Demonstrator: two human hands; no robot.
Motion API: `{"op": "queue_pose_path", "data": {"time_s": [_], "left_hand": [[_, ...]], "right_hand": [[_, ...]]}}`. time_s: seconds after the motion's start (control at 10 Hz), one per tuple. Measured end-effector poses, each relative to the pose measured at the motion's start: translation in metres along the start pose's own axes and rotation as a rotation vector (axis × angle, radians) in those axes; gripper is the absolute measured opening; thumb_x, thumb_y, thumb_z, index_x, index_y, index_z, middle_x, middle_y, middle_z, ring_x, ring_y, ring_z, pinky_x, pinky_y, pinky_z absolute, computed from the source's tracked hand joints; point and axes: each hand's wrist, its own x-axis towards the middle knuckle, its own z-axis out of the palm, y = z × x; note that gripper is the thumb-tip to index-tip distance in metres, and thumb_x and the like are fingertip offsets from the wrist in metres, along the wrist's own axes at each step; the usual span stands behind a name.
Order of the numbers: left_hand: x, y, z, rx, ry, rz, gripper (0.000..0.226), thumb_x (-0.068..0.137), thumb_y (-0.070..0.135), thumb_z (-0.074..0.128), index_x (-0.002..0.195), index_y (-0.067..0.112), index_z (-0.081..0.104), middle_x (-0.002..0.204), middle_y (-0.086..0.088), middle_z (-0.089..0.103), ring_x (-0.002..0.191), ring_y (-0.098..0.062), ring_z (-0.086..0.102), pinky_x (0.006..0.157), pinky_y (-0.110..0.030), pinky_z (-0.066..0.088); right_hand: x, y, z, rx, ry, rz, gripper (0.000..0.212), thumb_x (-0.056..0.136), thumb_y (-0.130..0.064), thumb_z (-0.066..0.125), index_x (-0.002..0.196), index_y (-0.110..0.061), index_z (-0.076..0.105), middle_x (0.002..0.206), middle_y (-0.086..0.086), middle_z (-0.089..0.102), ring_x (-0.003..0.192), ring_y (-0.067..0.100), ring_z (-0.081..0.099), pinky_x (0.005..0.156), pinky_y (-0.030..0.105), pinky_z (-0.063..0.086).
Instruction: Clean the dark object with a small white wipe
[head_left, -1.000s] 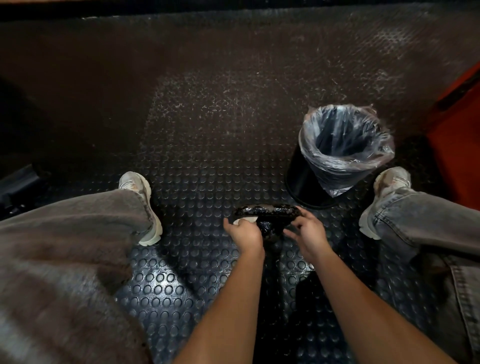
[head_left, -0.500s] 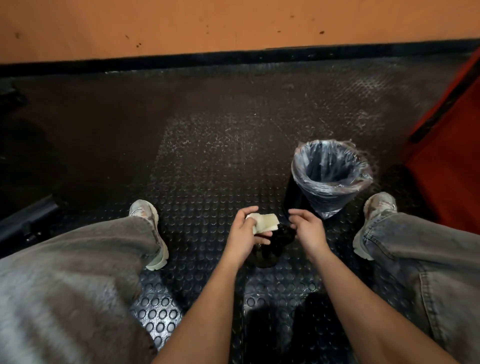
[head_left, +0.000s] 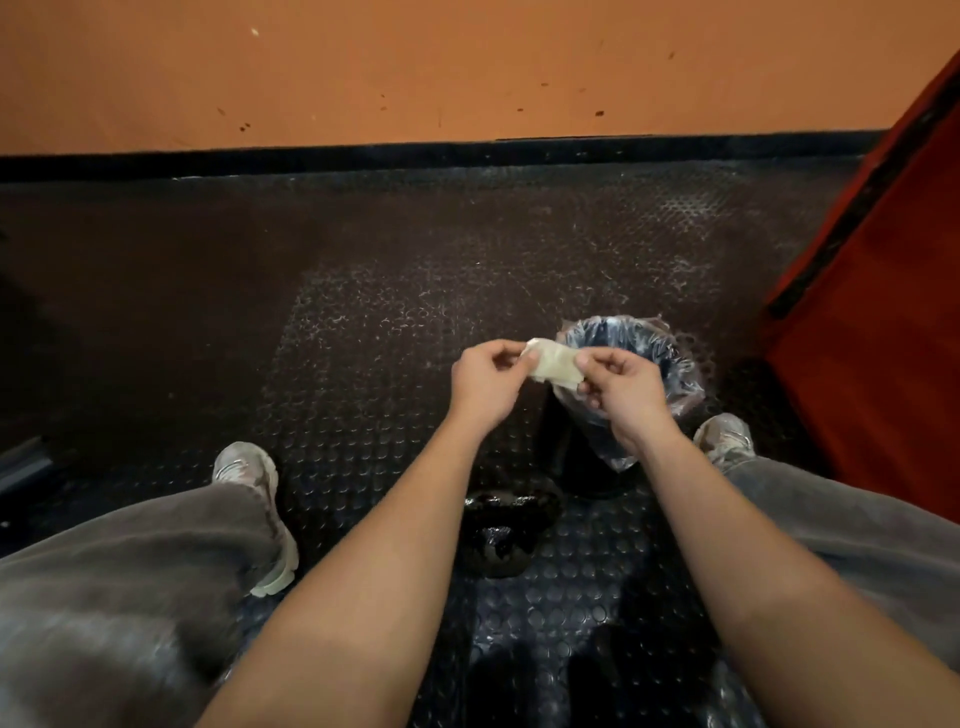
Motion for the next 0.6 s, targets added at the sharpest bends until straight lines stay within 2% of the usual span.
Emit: {"op": "queue_pose_path", "data": {"time_s": [0.1,0.2,0.3,0.4,0.5,0.6], "left_hand": [[0.034,0.016,0.038,0.031,-0.048,-0.010,0.022,0.082,0.037,0.081,0.099,0.023,0.079,0.077,0.014,0.071,0.070,0.002,0.063,0.074,-0.017,0.052],[0.059,0.020,0.071,0.007,-0.104,-0.077,0.026,0.081,0.035,0.083,0.103,0.020,0.079,0.082,0.012,0.073,0.077,-0.003,0.067,0.084,-0.024,0.057],[0.077,0.018,0.095,0.002,-0.148,-0.112,0.029,0.081,0.031,0.083,0.106,0.018,0.078,0.085,0.010,0.074,0.078,-0.005,0.068,0.086,-0.025,0.057],[0.081,0.013,0.101,0.070,-0.261,-0.118,0.050,0.082,0.033,0.083,0.128,0.019,0.067,0.105,0.005,0.074,0.089,-0.006,0.064,0.084,-0.019,0.047],[0.079,0.008,0.089,0.160,-0.299,-0.125,0.059,0.087,0.043,0.075,0.139,0.020,0.058,0.125,0.000,0.069,0.116,-0.018,0.063,0.092,-0.023,0.045],[0.061,0.021,0.054,0.273,-0.364,-0.103,0.058,0.094,0.047,0.064,0.143,0.018,0.054,0.134,-0.001,0.065,0.126,-0.021,0.058,0.103,-0.029,0.044]], "right_hand": [[0.036,-0.017,-0.024,-0.106,0.099,-0.036,0.008,0.095,-0.008,0.067,0.090,-0.012,0.072,0.067,0.001,0.066,0.053,0.008,0.055,0.048,0.020,0.044],[0.070,-0.024,-0.045,-0.189,0.163,0.008,0.005,0.095,-0.010,0.068,0.096,-0.009,0.073,0.064,0.001,0.065,0.053,0.010,0.055,0.048,0.021,0.047],[0.101,-0.019,-0.056,-0.240,0.178,0.020,0.006,0.095,-0.010,0.069,0.098,-0.009,0.074,0.069,0.001,0.070,0.058,0.011,0.058,0.053,0.023,0.050],[0.117,-0.005,-0.064,-0.329,0.173,0.075,0.013,0.096,-0.015,0.067,0.108,-0.010,0.069,0.075,0.005,0.071,0.063,0.016,0.062,0.056,0.030,0.053],[0.115,0.001,-0.072,-0.412,0.214,0.144,0.018,0.096,-0.018,0.066,0.114,-0.013,0.065,0.081,0.008,0.071,0.071,0.019,0.067,0.065,0.036,0.060],[0.085,-0.015,-0.072,-0.526,0.203,0.128,0.011,0.096,-0.021,0.065,0.105,-0.014,0.069,0.083,0.007,0.072,0.074,0.021,0.069,0.076,0.044,0.062]]}}
